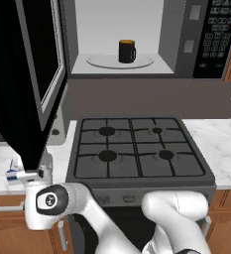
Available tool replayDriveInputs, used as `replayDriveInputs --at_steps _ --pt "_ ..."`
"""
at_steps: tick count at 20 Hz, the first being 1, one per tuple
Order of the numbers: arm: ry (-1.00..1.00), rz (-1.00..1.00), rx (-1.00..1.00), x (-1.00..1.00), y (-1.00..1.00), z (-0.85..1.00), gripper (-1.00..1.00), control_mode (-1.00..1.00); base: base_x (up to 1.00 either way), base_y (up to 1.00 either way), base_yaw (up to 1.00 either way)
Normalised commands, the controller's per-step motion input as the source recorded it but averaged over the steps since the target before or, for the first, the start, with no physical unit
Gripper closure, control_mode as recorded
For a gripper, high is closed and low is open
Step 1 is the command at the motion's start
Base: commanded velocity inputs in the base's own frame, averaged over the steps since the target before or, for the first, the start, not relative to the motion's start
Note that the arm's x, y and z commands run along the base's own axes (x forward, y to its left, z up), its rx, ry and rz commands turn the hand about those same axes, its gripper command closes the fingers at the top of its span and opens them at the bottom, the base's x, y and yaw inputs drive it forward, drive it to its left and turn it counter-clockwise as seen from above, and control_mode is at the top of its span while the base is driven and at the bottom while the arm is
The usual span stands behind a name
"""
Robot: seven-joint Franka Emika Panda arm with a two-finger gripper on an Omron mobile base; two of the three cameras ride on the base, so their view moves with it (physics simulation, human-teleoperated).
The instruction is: Place the microwavable item in the microwave. Then, close the microwave door and press the start button.
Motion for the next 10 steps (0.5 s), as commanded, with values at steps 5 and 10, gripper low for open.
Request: replayDriveInputs --at_steps 5,10 --pt "0.00 -0.14 -0.07 0.20 0.98 0.00 -1.00 -1.00 0.00 0.00 0.00" --pt "0.00 -0.15 0.04 -0.04 0.21 0.30 -1.00 -1.00 0.00 0.00 0.00"
